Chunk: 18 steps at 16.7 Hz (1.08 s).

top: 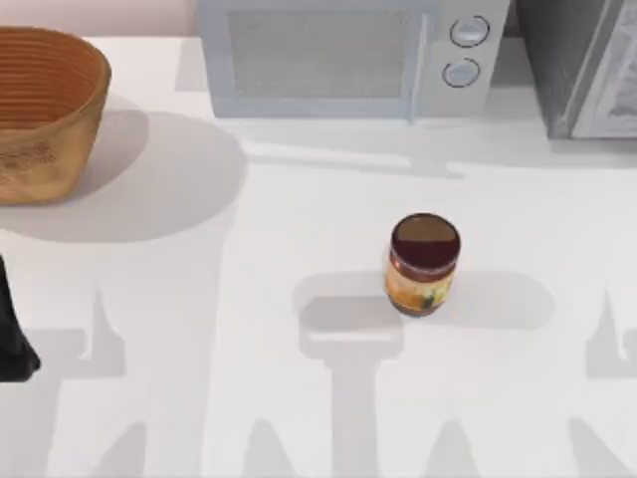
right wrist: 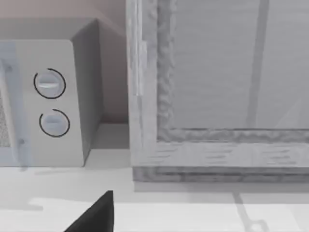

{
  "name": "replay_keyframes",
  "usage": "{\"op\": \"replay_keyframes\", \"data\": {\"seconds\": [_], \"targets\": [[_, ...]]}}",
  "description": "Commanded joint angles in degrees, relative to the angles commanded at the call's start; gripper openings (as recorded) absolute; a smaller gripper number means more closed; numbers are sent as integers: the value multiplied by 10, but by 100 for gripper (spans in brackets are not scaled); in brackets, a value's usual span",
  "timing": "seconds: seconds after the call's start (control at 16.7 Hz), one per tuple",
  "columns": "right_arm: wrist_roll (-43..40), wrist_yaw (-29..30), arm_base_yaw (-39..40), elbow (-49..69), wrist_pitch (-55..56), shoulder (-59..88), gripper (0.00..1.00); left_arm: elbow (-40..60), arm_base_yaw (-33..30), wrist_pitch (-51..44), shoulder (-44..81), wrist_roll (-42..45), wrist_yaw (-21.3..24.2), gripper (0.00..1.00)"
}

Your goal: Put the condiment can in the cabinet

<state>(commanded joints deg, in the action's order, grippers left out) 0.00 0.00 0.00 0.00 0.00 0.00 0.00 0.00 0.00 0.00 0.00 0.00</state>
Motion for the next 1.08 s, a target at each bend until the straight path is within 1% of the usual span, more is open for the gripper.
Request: {"op": "replay_keyframes", "data": {"seconds": [0.12, 0.24, 0.42, 0.54, 0.72, 1.08], "targets": [[0, 0, 0, 0, 0, 0, 100, 0, 0, 0, 0, 0, 0, 100], [-7, -16, 0, 14, 12, 16, 100, 0, 0, 0, 0, 0, 0, 100], [-38, -83, 1, 65, 55, 84, 100, 0, 0, 0, 0, 0, 0, 100], [-69, -147, 2, 114, 94, 158, 100, 0, 0, 0, 0, 0, 0, 100], [-126, -263, 3, 198, 158, 312, 100, 0, 0, 0, 0, 0, 0, 100], [-255, -514, 11, 364, 273, 726, 100, 0, 0, 0, 0, 0, 0, 100]]}}
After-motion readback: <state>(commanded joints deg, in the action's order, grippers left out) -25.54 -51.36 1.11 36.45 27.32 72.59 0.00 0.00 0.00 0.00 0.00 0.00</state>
